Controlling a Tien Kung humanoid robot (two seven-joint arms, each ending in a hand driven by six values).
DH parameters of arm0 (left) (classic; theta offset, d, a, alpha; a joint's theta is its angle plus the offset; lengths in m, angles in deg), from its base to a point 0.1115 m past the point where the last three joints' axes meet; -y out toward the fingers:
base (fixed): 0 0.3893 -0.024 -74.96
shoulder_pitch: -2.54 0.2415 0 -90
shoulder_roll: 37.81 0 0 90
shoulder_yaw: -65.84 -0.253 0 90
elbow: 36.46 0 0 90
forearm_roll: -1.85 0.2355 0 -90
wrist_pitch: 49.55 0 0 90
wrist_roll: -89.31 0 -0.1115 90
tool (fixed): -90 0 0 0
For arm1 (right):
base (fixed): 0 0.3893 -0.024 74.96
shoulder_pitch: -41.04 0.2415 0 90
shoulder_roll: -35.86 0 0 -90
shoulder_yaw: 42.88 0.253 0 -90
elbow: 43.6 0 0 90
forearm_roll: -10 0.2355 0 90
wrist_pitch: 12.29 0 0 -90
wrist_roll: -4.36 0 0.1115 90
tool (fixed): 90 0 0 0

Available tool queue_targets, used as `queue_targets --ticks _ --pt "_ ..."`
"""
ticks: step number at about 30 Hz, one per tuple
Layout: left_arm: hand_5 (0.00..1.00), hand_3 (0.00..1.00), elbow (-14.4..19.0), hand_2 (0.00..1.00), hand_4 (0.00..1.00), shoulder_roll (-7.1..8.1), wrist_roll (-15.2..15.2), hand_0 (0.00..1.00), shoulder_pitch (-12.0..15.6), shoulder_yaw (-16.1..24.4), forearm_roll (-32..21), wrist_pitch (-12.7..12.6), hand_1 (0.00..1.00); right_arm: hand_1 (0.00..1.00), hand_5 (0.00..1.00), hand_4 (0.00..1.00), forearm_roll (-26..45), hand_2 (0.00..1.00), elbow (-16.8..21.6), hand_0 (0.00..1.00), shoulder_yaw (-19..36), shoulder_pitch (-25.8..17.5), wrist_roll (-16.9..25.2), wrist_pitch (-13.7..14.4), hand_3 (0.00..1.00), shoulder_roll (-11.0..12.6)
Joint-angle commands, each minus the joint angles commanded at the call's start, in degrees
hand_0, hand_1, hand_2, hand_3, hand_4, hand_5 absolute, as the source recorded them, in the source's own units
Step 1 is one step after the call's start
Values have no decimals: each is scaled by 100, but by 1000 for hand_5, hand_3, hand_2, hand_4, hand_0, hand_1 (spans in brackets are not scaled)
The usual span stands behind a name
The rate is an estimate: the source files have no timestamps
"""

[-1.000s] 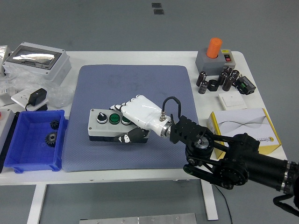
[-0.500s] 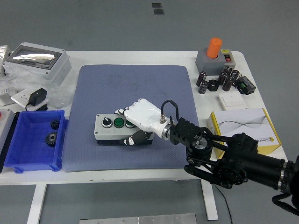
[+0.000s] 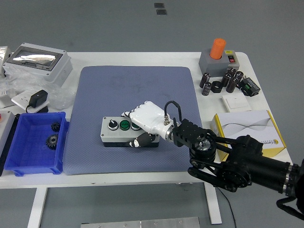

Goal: Pick up the button,place it on the desk,press the button,press the button

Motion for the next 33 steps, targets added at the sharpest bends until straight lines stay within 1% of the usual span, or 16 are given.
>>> queue_targets --ticks 1,2,7,8,9,14,15,20,21,24,26,27,28,30,32,33 --pt "724 769 5 641 840 -1 -20 686 1 -7 -7 4 677 817 352 929 1 813 1 762 1 0 -4 1 860 1" --pt "719 769 10 639 837 -2 -39 685 1 -14 -14 10 677 847 386 952 -1 850 3 821 4 -1 -6 3 902 2" --pt "719 769 26 639 837 -2 -123 685 7 -33 -28 47 677 847 386 952 -4 850 53 821 55 -17 12 -1 902 29" --pt "718 768 28 640 835 -1 -137 687 10 -37 -31 56 677 852 391 957 8 869 82 838 75 -20 21 -14 932 46" --pt "718 768 30 640 835 1 -152 687 13 -41 -36 67 677 852 391 957 27 869 119 838 98 -22 29 -32 932 67" --pt "718 768 41 640 835 0 -219 687 25 -60 -47 117 677 852 391 957 242 869 447 838 227 -31 31 -244 932 266" --pt "714 769 43 639 830 -2 -233 687 26 -65 -49 131 677 856 389 958 334 880 552 839 274 -35 34 -324 952 352" --pt "714 769 49 639 830 -5 -270 687 30 -72 -56 171 677 856 389 958 891 880 1224 839 667 -114 111 -704 952 907" --pt "695 767 50 639 825 -4 -272 687 32 -75 -63 172 677 864 389 975 1012 912 1366 844 782 -143 139 -754 998 1032" --pt "695 767 59 639 825 -6 -287 687 43 -91 -97 164 677 864 389 975 1167 912 1790 844 1117 -241 185 -769 998 1388" --pt "695 767 73 639 825 -14 -315 687 55 -104 -122 154 677 864 389 975 1150 912 2104 844 1305 -284 83 -765 998 1646" --pt "678 767 78 639 823 -17 -327 687 59 -107 -129 150 678 886 381 978 1156 959 2226 873 1346 -290 70 -760 998 1749" --pt "678 767 84 639 823 -19 -340 687 62 -111 -138 147 678 886 381 978 1161 959 2377 873 1371 -290 65 -758 998 1868" --pt "678 767 94 639 823 -21 -357 687 60 -108 -142 147 678 886 381 978 1212 959 2604 873 1323 -278 70 -798 998 1972" --pt "678 767 95 639 823 -20 -346 687 54 -101 -147 155 678 886 381 978 1306 959 2769 873 1268 -271 101 -872 998 2017" --pt "682 766 94 639 825 -19 -337 688 51 -96 -148 159 677 569 590 960 1381 549 2819 615 1257 -272 118 -921 888 2028"
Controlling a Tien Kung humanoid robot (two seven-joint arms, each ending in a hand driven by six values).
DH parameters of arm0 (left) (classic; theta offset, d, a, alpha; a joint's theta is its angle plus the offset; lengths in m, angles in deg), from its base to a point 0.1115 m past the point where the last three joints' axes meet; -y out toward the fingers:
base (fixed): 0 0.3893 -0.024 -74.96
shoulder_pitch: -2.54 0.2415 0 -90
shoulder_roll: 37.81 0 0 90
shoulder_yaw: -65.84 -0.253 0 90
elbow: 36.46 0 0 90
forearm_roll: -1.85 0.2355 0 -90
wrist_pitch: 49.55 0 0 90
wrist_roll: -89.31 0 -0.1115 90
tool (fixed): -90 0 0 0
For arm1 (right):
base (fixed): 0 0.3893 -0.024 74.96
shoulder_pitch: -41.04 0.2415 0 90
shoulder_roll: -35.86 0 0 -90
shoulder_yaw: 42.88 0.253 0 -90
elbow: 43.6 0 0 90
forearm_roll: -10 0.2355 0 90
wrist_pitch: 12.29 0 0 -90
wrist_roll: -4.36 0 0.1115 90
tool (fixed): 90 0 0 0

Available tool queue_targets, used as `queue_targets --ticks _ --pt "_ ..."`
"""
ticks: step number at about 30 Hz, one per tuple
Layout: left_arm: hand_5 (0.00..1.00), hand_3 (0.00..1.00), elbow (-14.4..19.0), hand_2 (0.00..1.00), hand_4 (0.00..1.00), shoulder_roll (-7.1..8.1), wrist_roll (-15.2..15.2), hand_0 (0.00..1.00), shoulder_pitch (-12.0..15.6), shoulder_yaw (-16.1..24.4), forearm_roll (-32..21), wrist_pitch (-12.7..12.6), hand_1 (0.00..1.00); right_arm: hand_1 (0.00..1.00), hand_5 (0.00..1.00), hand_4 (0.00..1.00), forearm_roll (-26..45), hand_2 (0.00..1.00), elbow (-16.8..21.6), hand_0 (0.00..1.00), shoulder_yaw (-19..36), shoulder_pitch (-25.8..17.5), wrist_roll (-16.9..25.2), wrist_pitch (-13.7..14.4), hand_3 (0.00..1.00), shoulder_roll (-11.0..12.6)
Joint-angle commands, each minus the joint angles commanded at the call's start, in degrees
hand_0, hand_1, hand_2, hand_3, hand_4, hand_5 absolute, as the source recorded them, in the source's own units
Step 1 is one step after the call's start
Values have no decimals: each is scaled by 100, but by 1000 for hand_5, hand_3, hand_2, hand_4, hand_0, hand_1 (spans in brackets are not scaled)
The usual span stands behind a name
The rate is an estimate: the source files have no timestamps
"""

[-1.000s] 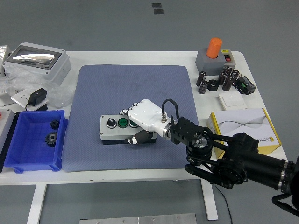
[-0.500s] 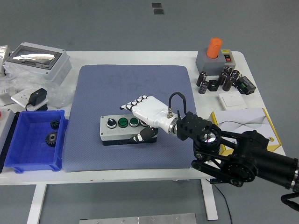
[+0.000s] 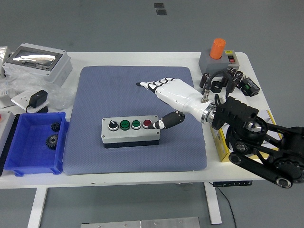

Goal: Pick up the button,place it on the desk,press the button,press the button

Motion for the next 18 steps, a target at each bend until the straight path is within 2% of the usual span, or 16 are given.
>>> queue_targets --ticks 5,6,11,12,16,17,18 --pt "682 766 8 639 825 0 15 688 -4 12 -10 28 677 569 590 960 378 549 81 615 -54 -1 -16 -295 888 54" --pt "697 766 10 636 829 0 14 688 -3 10 -14 31 678 247 713 876 395 238 66 259 -74 1 -34 -325 729 53" --pt "697 766 13 636 829 -1 14 688 -4 11 -13 49 678 247 713 876 323 238 -169 259 -248 -3 -178 -411 729 -32" --pt "708 766 12 634 829 -1 19 687 -6 13 -10 51 677 166 694 614 297 195 -213 182 -272 -9 -200 -413 717 -45" --pt "708 766 9 634 829 -3 31 687 -8 16 -8 52 677 166 694 614 219 195 -327 182 -388 -35 -266 -398 717 -62" --pt "708 765 10 632 829 -4 32 688 -7 12 -12 50 675 133 671 490 203 188 -345 158 -428 -40 -279 -389 718 -62" --pt "708 765 10 632 829 -5 31 688 -6 11 -13 49 675 133 671 490 197 188 -351 158 -446 -42 -286 -386 718 -63"
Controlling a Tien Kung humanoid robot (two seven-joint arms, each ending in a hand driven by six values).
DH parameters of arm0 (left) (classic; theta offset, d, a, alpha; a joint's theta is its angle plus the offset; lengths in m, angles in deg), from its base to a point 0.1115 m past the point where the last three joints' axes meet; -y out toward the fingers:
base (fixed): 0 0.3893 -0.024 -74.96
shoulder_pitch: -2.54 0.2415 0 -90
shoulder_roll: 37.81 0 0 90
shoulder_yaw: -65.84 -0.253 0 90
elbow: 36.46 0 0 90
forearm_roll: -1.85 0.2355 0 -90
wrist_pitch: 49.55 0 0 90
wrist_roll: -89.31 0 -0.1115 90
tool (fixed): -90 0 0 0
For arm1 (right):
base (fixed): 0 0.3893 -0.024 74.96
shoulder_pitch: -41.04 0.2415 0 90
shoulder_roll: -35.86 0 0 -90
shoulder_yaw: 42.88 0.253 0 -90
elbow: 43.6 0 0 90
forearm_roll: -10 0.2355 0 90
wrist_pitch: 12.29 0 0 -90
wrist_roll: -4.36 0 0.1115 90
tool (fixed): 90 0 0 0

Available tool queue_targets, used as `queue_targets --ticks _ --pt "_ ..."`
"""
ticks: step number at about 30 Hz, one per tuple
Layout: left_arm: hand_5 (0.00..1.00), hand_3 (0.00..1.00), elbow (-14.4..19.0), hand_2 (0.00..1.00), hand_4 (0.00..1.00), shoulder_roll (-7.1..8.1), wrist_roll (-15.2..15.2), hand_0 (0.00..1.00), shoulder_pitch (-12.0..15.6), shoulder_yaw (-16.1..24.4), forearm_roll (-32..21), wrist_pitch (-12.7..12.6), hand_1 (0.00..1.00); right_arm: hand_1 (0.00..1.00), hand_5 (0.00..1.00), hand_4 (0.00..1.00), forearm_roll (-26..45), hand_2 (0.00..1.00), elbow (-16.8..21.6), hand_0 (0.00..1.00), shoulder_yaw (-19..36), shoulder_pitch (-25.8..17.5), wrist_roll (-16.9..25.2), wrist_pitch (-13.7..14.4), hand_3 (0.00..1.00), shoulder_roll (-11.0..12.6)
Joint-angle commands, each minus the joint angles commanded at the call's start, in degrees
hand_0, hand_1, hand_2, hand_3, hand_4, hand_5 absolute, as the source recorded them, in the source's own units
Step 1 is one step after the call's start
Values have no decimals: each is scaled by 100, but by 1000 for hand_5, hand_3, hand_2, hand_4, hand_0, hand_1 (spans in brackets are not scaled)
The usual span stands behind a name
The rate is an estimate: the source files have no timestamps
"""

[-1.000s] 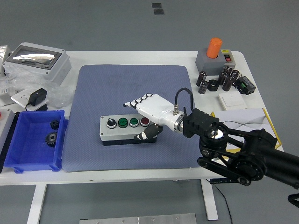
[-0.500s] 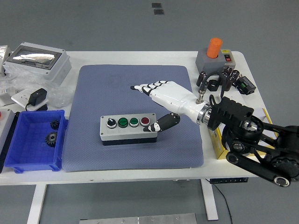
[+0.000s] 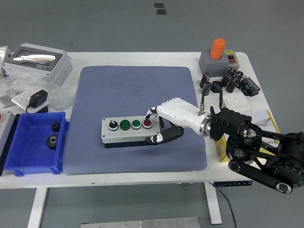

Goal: Pick up the button,place it on the desk,press the button,press the button

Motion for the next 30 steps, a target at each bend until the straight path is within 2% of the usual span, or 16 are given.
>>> queue_targets --ticks 10,17,21,26,30 --pt "707 765 -21 632 830 -1 72 688 -20 30 32 10 675 131 667 500 -46 186 -198 153 -156 2 -47 74 717 -120" --pt "708 765 -32 631 831 0 137 689 -14 37 40 -41 675 129 657 503 -26 185 -191 151 -226 4 -47 130 717 -117" --pt "723 765 -35 630 821 7 151 689 -6 37 38 -68 675 130 650 509 224 185 -73 149 136 -59 66 198 717 -19" --pt "737 764 -38 630 813 7 153 689 3 24 16 -84 675 130 647 513 794 185 255 147 803 -285 297 82 717 145" --pt "743 763 -39 630 814 2 138 688 15 3 -8 -96 675 134 634 513 1286 186 449 143 1362 -683 685 390 716 122"
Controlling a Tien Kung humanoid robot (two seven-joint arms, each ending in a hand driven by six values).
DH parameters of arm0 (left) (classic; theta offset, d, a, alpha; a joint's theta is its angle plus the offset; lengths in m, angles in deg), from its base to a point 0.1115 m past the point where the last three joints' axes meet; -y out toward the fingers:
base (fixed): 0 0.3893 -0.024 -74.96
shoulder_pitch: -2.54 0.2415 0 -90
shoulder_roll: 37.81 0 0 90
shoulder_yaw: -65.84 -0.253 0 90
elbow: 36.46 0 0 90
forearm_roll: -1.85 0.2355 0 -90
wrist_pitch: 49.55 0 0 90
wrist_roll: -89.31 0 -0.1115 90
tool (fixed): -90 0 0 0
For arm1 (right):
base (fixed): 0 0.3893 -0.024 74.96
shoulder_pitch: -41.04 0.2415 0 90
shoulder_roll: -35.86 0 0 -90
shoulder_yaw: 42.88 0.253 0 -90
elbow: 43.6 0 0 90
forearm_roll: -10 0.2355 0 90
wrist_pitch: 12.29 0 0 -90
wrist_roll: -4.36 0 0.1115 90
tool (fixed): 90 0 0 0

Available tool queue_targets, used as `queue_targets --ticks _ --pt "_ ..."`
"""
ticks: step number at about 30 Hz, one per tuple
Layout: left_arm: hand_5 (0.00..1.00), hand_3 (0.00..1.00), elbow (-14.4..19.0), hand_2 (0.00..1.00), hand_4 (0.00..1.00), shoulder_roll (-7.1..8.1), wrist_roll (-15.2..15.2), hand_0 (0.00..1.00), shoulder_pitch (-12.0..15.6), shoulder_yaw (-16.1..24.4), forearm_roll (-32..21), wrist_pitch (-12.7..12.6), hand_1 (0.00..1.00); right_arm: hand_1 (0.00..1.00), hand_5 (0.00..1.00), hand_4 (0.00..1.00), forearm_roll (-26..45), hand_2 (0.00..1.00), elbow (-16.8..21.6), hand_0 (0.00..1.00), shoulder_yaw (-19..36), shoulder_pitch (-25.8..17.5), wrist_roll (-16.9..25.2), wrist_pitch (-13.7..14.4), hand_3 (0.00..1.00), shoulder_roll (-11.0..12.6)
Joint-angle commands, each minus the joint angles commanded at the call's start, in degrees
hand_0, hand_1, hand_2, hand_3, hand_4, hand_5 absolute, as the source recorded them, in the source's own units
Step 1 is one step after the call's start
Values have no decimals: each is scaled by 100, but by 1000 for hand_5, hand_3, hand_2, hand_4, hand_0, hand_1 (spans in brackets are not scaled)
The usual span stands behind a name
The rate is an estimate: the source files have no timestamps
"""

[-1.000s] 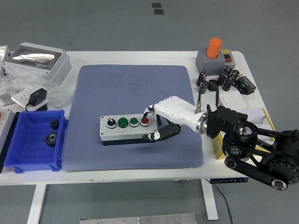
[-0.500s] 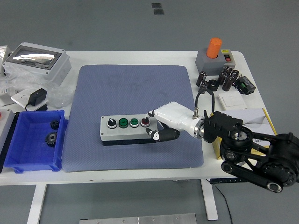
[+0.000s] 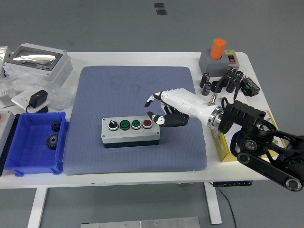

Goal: Pick up the button,place it on the desk,press the button,press the button

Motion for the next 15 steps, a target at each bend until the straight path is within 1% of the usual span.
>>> queue_targets --ticks 1,4,5,7,8,10,11,13,15 --pt "743 763 0 630 814 -2 -4 688 5 -3 -3 -2 675 134 634 513 125 186 16 143 151 -123 115 145 716 -61" --pt "743 763 -3 630 814 -13 -4 688 20 -6 -6 -7 675 134 634 513 503 186 -21 143 592 -512 478 631 716 -344" --pt "742 762 -4 630 814 -22 -2 688 25 -5 -2 -6 675 253 774 942 634 309 -52 259 745 -652 606 814 751 -461" --pt "742 762 -5 630 814 -39 -2 688 35 -4 4 -5 675 253 774 942 861 309 -120 259 1000 -893 836 1122 751 -663" --pt "742 762 -5 630 814 -50 0 688 41 -3 6 -4 675 253 774 942 1016 309 -182 259 1160 -1047 991 1309 751 -790" --pt "742 762 -7 630 814 -69 6 688 51 0 6 -3 675 253 774 942 1317 309 -344 259 1415 -1292 1277 1597 751 -965" --pt "741 762 -6 630 813 -78 8 688 57 1 6 1 676 695 772 982 1501 742 -445 658 1555 -1427 1448 1749 850 -1046" --pt "741 762 -3 630 813 -92 4 688 69 1 5 6 676 695 772 982 1847 742 -638 658 1815 -1680 1770 2012 850 -1171" --pt "741 762 -1 630 813 -99 4 688 77 1 3 8 676 695 772 982 2165 742 -754 658 2037 -1879 2062 2201 850 -1243"
